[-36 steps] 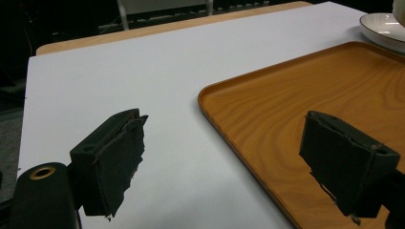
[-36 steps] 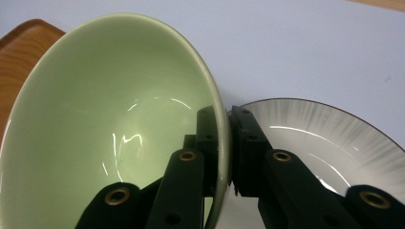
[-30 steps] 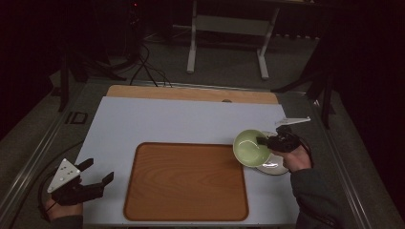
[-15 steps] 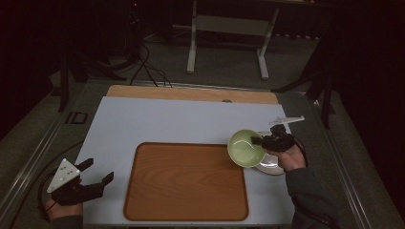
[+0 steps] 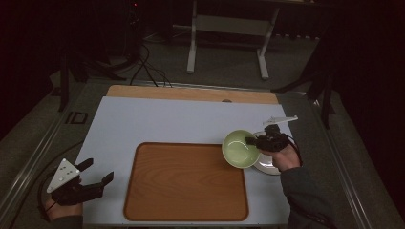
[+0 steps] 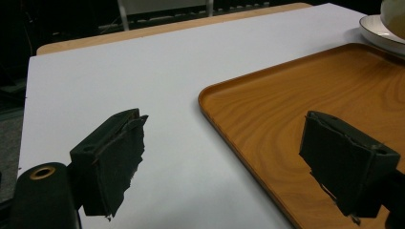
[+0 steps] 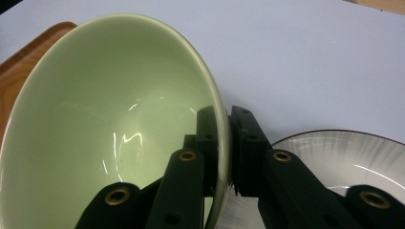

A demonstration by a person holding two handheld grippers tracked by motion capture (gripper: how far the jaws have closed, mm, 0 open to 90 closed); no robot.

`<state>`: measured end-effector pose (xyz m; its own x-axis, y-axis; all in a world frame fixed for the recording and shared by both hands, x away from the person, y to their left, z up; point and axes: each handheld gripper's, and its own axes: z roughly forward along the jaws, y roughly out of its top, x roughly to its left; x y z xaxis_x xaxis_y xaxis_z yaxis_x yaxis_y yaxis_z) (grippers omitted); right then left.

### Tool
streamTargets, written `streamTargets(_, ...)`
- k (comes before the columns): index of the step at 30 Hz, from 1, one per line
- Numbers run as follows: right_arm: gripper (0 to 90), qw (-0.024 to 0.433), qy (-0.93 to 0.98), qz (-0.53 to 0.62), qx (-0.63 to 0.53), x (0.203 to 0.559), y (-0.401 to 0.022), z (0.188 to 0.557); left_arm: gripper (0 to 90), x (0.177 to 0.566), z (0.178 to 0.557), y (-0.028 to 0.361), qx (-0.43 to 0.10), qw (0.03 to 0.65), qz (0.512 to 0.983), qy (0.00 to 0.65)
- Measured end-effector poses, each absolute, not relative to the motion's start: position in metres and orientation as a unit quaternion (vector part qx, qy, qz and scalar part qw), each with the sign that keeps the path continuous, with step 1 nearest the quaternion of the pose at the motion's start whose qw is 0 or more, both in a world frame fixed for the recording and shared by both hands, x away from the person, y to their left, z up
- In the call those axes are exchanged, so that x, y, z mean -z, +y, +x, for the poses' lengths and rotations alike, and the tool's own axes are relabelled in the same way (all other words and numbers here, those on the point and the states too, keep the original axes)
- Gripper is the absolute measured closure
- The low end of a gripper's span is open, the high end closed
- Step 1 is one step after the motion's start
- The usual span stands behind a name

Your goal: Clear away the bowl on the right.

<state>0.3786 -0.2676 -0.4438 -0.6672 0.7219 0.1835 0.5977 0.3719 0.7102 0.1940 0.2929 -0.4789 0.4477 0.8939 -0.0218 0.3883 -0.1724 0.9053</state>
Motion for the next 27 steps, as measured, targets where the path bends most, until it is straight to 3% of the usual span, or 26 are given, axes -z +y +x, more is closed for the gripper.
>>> streamTargets(27, 82.8, 0.066, 0.831, 0.380, -0.402, 0.447, -0.238, 0.379, 14.9, 0.479, 0.194, 0.294, -0.274, 0.463, 0.713, 0.449)
